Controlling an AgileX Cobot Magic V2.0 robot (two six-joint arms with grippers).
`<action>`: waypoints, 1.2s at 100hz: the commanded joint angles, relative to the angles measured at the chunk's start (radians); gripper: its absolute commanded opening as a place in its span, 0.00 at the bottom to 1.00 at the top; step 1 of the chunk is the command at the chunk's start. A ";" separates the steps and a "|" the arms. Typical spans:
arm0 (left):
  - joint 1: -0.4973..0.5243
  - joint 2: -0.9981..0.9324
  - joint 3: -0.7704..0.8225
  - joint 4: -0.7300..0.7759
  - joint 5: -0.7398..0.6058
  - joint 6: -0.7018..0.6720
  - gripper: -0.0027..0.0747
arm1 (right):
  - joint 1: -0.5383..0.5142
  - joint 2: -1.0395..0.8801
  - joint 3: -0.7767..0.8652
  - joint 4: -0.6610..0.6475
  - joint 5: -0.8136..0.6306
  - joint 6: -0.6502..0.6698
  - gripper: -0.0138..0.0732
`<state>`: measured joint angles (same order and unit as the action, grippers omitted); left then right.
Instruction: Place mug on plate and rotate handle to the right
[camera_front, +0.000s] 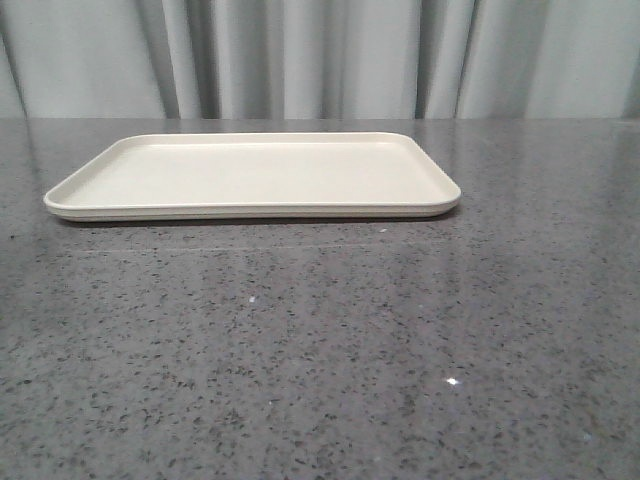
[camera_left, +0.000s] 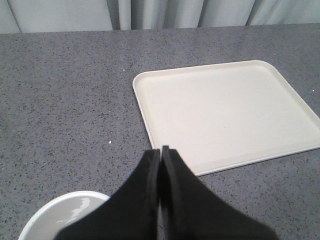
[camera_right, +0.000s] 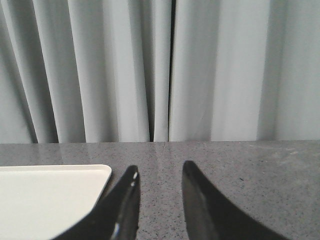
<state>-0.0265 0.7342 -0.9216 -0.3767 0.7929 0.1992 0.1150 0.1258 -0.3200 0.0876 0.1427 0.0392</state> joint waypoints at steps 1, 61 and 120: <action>0.002 0.013 -0.058 -0.036 -0.053 0.004 0.01 | -0.006 0.019 -0.034 -0.008 -0.086 -0.006 0.43; 0.002 0.066 -0.130 -0.059 0.018 0.004 0.42 | -0.006 0.019 -0.034 -0.008 -0.089 -0.006 0.43; 0.002 0.067 -0.130 0.014 0.060 -0.030 0.47 | -0.006 0.019 -0.033 -0.008 -0.105 -0.006 0.43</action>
<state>-0.0265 0.7996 -1.0155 -0.3582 0.8971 0.1992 0.1150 0.1258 -0.3200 0.0876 0.1247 0.0392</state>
